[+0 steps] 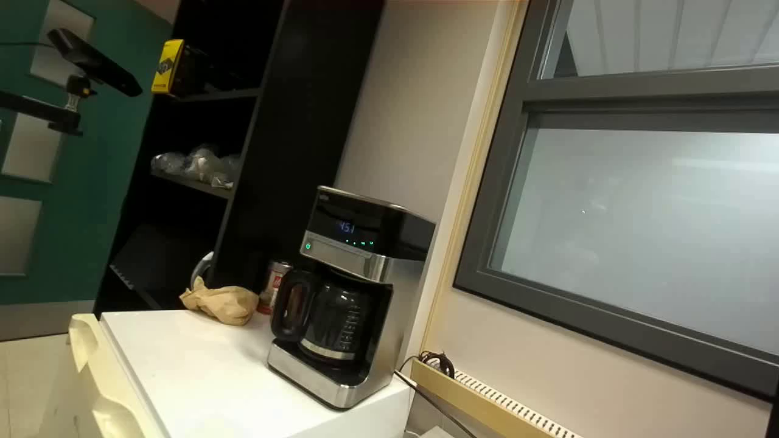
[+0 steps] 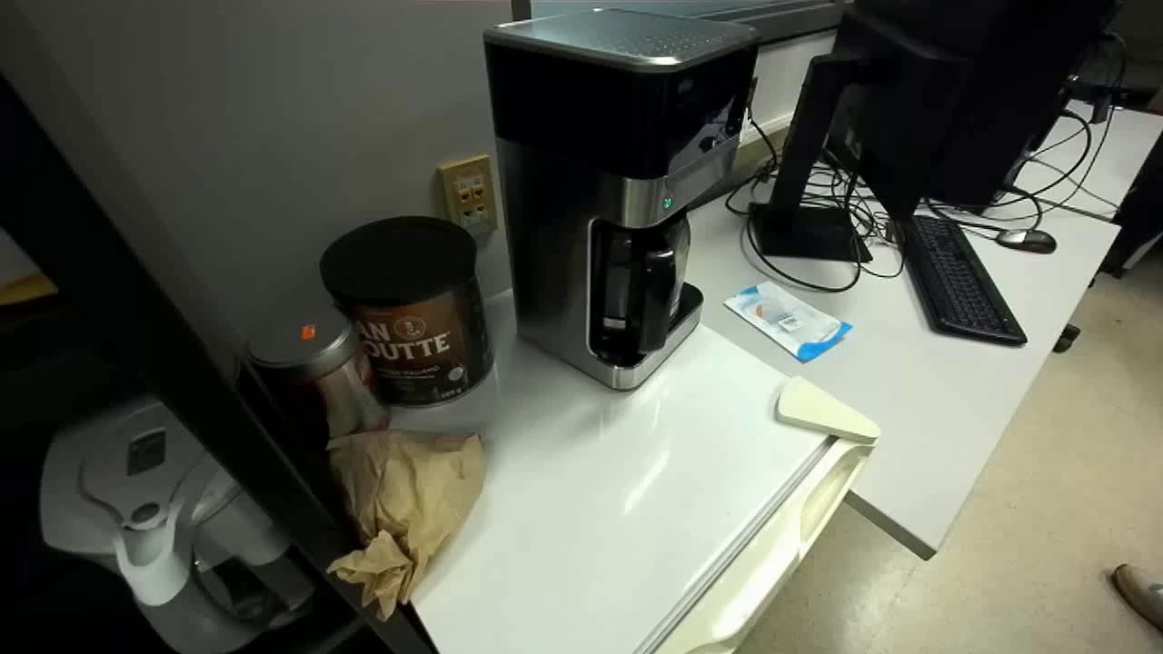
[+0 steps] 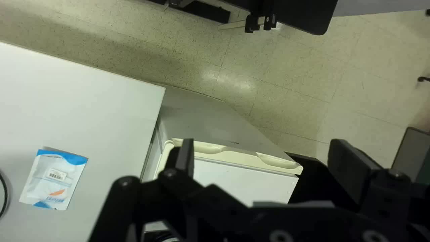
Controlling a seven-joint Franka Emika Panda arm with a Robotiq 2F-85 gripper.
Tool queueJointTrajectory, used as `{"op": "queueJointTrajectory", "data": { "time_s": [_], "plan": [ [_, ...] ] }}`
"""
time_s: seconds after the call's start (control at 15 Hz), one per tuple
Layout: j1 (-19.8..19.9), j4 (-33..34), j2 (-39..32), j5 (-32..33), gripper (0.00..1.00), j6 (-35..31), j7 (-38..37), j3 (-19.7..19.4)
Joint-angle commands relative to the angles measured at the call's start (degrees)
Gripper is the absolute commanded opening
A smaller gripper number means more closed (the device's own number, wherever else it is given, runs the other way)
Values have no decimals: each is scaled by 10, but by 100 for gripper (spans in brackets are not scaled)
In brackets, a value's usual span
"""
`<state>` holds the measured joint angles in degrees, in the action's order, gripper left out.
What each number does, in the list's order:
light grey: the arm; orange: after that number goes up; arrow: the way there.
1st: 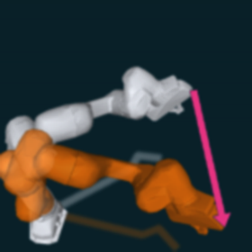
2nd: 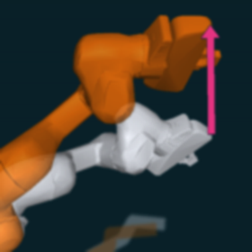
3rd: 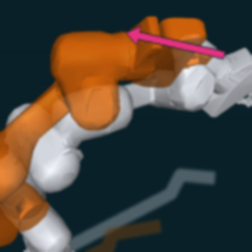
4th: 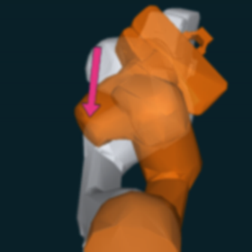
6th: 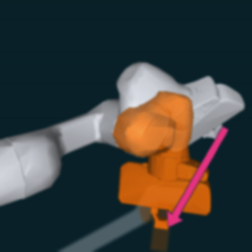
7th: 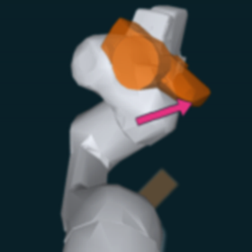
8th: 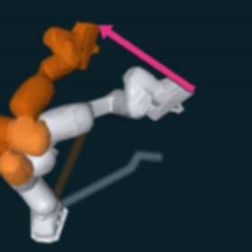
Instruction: Press a button on the coffee machine
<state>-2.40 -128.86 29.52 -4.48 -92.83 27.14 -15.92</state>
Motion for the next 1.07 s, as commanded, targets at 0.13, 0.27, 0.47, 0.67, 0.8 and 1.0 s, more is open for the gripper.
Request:
{"op": "queueJointTrajectory", "data": {
  "time_s": [0.13, 0.27, 0.47, 0.67, 0.8, 1.0],
  "plan": [
    [16, 2, -3, -6, 100, 2, 6, 13],
    [16, 2, -3, -6, 100, 2, 6, 13],
    [17, 0, -6, 1, 100, -11, 4, 15],
    [24, -4, -20, 22, 100, -57, 4, 26],
    [25, -3, -36, 37, 100, -94, 3, 34],
    [23, -2, -69, 64, 100, -166, 8, 45]
  ]
}}
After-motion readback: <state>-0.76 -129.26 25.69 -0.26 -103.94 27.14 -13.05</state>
